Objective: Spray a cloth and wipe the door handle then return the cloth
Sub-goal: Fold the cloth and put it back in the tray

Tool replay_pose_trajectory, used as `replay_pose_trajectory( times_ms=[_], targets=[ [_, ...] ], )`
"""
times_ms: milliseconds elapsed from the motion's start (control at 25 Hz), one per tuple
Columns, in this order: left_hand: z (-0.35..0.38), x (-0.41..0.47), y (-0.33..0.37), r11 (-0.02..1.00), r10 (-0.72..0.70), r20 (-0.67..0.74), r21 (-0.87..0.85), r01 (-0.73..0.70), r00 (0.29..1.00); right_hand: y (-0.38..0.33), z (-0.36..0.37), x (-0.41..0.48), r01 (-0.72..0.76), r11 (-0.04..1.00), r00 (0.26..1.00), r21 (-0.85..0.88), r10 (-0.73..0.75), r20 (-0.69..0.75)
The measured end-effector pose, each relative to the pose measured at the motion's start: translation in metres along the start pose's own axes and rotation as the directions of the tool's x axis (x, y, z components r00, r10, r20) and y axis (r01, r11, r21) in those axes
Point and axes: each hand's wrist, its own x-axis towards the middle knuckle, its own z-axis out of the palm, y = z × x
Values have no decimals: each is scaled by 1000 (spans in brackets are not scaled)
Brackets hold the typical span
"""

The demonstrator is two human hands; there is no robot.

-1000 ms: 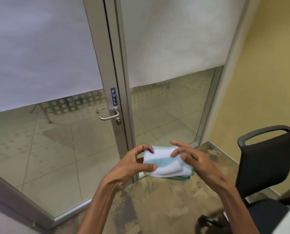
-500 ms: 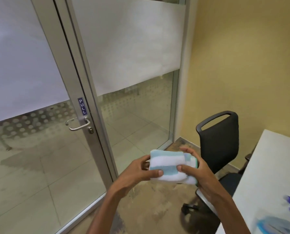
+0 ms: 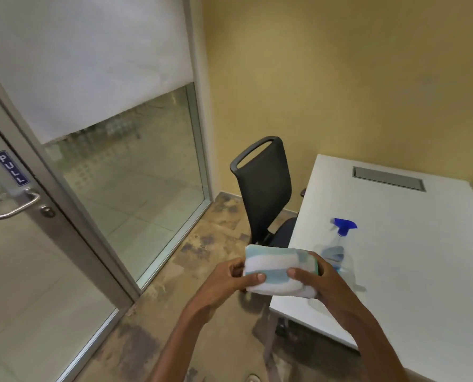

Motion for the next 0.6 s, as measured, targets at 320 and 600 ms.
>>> replay_pose_trajectory(
  times_ms=[320,600],
  targets=[
    [111,49,-19,994,-108,-67,-31,106,992,46,-76,-41,52,987,956,151,-5,-294],
    [163,128,-27,975,-218,15,39,217,976,60,-145,-19,101,976,850,194,17,-526]
  ],
)
